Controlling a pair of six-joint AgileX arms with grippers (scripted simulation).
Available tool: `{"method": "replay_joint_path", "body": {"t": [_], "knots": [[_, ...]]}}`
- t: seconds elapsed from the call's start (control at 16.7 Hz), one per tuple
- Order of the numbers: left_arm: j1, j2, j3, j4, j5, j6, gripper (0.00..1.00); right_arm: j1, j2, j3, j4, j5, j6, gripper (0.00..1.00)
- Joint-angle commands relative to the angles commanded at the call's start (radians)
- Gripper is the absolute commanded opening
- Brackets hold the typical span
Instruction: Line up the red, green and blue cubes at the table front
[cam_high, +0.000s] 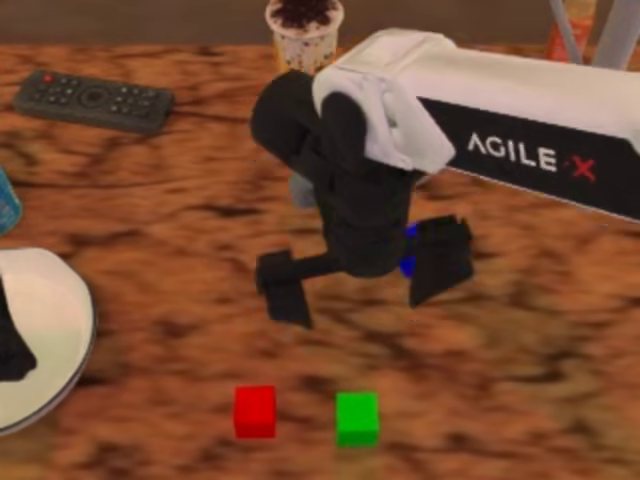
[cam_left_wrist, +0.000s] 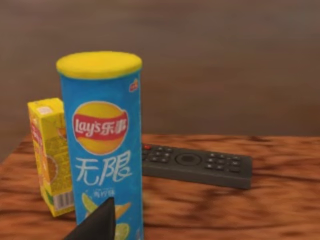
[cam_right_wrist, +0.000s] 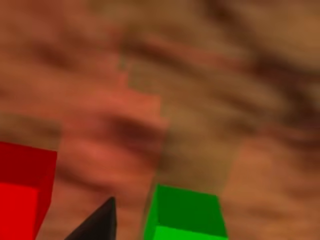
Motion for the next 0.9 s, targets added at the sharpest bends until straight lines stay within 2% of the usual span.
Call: {"method": "replay_joint_path", "body": {"t": [0.3, 0.48, 0.66, 0.9], "knots": [[0.000, 0.000, 0.000, 0.000, 0.000, 0.000, 1.00, -0.152, 0.163, 0.224, -0.081, -0.005, -0.401, 1.00], [0.000, 0.000, 0.000, 0.000, 0.000, 0.000, 1.00, -0.225, 0.226, 0.328, -0.109, -0.006, -0.558, 1.00], [0.000, 0.000, 0.000, 0.000, 0.000, 0.000, 1.00, -0.260, 0.250, 0.378, -0.118, -0.006, -0.621, 1.00], [0.000, 0.000, 0.000, 0.000, 0.000, 0.000, 1.00, -0.256, 0.247, 0.376, -0.116, -0.005, -0.620, 1.00]]}}
